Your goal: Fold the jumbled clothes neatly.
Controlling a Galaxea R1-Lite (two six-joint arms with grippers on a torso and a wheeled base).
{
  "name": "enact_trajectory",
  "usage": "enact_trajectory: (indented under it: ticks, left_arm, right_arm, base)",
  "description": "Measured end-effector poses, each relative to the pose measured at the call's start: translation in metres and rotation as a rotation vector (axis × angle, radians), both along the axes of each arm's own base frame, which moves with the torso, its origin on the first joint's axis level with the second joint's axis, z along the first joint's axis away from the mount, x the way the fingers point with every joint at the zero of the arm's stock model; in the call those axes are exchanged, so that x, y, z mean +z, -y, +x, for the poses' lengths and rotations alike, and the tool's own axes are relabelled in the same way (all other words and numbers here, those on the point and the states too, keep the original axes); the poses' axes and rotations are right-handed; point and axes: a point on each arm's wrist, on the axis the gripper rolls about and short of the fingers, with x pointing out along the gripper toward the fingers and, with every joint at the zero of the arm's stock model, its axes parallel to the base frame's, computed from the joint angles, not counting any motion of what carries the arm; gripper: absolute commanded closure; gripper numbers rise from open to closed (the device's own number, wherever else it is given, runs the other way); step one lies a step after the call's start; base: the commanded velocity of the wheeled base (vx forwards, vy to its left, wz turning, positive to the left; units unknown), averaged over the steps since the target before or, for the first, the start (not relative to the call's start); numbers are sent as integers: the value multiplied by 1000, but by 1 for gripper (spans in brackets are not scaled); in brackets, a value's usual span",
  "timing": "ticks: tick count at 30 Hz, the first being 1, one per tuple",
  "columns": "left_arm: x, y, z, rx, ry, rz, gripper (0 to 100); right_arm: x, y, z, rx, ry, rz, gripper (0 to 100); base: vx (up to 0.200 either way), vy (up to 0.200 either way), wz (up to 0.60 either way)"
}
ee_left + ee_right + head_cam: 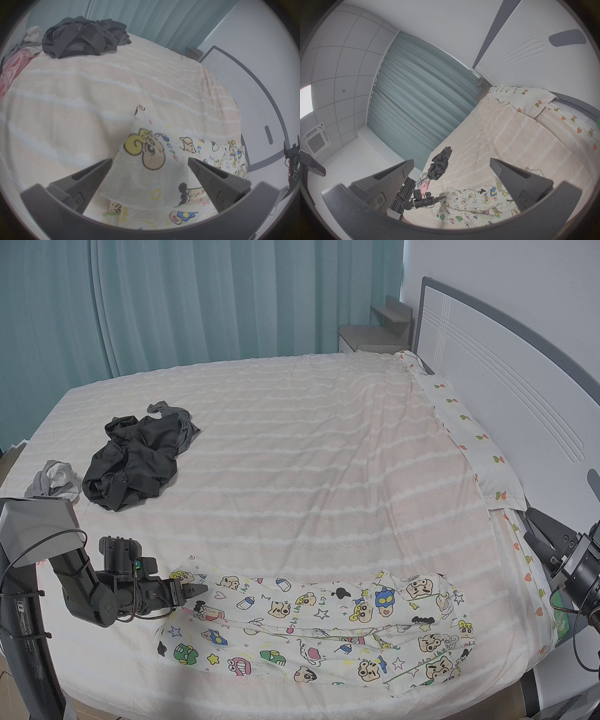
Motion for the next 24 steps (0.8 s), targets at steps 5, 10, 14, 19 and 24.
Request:
enact_trajectory:
  ticks: [5,10,14,19,24]
  left_arm:
    - [-10,1,-1,-32,-3,8,0]
    - [-18,6,-3,-62,-16,18,0]
    - [-22,14,-7,-88,-33,18,0]
    - [-25,21,-12,-110,-55,20,0]
    - [-26,22,-15,-116,-67,20,100]
  right_arm:
    - [-3,-4,-2,29,-31,-8,0]
    - [-4,-5,-2,38,-37,-10,0]
    - [-4,-5,-2,40,-42,-11,0]
    - [-7,-5,1,38,-61,-13,0]
    - [-11,-6,5,37,-87,-16,0]
  base:
    - [0,0,0]
    - [0,0,0]
    - [0,0,0]
    - [0,0,0]
    - [0,0,0]
